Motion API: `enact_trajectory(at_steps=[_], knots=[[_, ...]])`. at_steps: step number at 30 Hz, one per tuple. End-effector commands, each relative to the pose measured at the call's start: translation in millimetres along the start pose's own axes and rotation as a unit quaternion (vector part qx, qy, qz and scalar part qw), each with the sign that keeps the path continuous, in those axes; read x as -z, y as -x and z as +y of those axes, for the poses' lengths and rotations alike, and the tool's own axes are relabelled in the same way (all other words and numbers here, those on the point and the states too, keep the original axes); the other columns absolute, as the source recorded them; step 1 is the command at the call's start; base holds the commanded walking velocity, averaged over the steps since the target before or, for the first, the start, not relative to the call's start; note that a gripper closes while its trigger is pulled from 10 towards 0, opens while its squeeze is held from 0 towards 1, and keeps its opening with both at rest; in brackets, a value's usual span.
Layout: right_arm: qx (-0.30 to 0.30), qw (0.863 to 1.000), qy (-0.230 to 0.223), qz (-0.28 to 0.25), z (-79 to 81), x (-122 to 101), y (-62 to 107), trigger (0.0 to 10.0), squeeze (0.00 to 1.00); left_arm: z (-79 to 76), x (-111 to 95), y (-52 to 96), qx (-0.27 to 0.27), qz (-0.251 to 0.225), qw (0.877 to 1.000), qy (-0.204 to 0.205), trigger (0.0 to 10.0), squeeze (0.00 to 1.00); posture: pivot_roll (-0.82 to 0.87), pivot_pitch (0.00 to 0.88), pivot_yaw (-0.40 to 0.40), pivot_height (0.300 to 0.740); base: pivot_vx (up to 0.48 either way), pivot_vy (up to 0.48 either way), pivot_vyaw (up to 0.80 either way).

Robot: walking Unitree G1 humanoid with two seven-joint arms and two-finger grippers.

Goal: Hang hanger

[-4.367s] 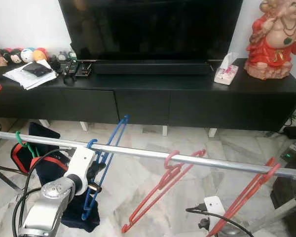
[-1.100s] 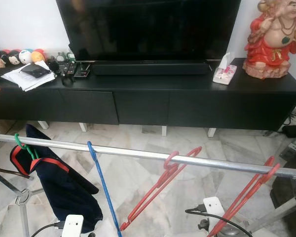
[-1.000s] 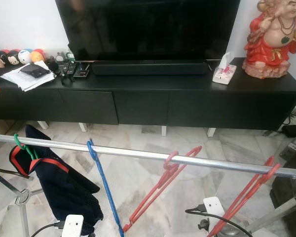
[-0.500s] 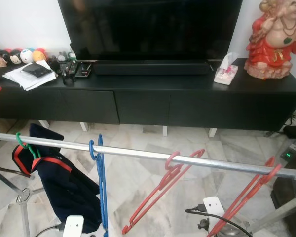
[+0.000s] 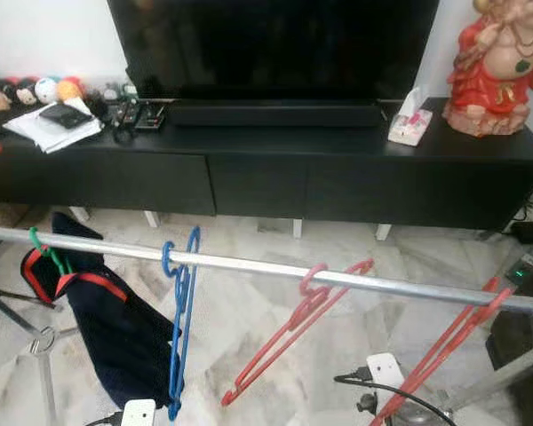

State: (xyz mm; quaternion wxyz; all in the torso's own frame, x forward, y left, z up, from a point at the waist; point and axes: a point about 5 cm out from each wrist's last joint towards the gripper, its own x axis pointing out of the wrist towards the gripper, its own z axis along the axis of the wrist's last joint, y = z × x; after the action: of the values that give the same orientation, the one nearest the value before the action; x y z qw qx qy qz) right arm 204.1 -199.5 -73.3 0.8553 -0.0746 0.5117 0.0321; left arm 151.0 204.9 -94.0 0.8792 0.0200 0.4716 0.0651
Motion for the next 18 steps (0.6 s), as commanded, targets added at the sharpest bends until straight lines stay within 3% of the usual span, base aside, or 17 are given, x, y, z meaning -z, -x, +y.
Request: enact_trajectory(at_steps=[1, 18], knots=[[-0.003, 1.000, -0.002, -0.002, 2.1, -1.5, -0.2, 10.0, 0.00, 0.2, 10.3, 2.0, -0.005, 0.017, 1.000, 0.006, 10.0, 0.00, -0.07, 0.000, 0.041, 0.740, -0.259, 0.000, 0.00], [-0.004, 1.000, -0.002, -0.003, 1.7, -1.6, -0.2, 10.0, 0.00, -1.8, 10.5, 2.0, -0.004, 0.017, 1.000, 0.005, 10.0, 0.00, -0.08, 0.000, 0.040, 0.740, -0.259, 0.000, 0.00]])
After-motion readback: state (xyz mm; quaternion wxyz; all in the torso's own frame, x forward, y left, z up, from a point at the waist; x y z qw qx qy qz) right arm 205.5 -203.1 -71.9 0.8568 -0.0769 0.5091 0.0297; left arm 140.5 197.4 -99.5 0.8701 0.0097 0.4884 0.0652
